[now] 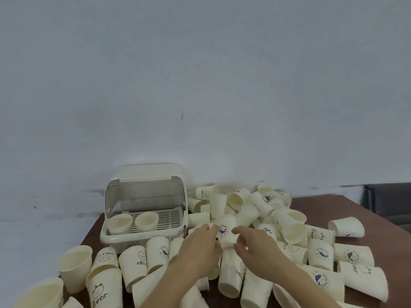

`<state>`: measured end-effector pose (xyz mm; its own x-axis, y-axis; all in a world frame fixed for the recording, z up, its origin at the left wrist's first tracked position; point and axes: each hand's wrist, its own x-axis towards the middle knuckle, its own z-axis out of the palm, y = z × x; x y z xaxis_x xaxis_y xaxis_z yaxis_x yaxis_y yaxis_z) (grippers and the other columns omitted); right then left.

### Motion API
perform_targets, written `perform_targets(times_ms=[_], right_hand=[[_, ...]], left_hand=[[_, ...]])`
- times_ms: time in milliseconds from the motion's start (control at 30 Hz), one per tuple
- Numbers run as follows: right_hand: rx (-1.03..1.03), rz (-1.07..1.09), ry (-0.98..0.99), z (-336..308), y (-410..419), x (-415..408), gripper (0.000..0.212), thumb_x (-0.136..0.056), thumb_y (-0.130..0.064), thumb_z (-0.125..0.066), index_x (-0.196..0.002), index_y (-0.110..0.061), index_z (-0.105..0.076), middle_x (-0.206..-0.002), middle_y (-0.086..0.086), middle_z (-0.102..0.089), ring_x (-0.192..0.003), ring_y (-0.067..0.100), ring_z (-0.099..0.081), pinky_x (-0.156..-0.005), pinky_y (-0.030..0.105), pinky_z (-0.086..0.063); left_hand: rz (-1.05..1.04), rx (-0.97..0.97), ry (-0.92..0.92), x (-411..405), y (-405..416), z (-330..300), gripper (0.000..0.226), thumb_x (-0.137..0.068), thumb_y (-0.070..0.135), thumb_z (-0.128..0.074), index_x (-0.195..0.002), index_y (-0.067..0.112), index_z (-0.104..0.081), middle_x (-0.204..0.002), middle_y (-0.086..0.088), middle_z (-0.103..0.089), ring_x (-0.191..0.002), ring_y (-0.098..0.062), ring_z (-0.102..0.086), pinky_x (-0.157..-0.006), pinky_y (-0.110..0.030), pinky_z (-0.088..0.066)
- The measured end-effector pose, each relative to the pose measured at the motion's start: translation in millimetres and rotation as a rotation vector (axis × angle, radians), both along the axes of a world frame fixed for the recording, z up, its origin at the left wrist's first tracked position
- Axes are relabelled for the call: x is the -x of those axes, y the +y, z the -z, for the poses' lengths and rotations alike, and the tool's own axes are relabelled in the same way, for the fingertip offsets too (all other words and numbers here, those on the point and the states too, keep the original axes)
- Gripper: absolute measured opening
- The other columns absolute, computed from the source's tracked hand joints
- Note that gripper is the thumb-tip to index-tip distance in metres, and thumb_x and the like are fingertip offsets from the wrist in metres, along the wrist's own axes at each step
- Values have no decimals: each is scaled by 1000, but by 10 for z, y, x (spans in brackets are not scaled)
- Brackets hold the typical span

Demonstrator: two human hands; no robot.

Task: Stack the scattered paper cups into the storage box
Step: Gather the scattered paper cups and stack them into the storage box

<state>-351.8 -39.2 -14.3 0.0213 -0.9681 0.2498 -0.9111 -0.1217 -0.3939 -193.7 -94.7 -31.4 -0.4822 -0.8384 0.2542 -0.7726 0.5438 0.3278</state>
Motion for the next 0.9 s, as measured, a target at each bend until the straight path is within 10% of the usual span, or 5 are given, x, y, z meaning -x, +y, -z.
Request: perform_targets(times_ms=[700,900], right_hand=[[21,112,-96,-9,-39,670,28,-93,-16,-45,-116,-25,-57,-78,7,-68,-52,5,-54,-66,24,-50],[29,125,-98,30,-130,703,32,-93,-18,-45,-123,-22,-56,-77,5,-69,-84,14,-58,-77,24,-46]], left_hand=[[-91,-256,-152,767,-806,-80,39,-96,35,-43,-130,15,-40,-122,-9,-54,-111,-28,-53,-81,-37,-44],[-93,-280,-172,782,-837,-62,37,-93,38,-47,-122,15,-49,-120,-6,-55,-106,-26,-55,-83,-38,-48]])
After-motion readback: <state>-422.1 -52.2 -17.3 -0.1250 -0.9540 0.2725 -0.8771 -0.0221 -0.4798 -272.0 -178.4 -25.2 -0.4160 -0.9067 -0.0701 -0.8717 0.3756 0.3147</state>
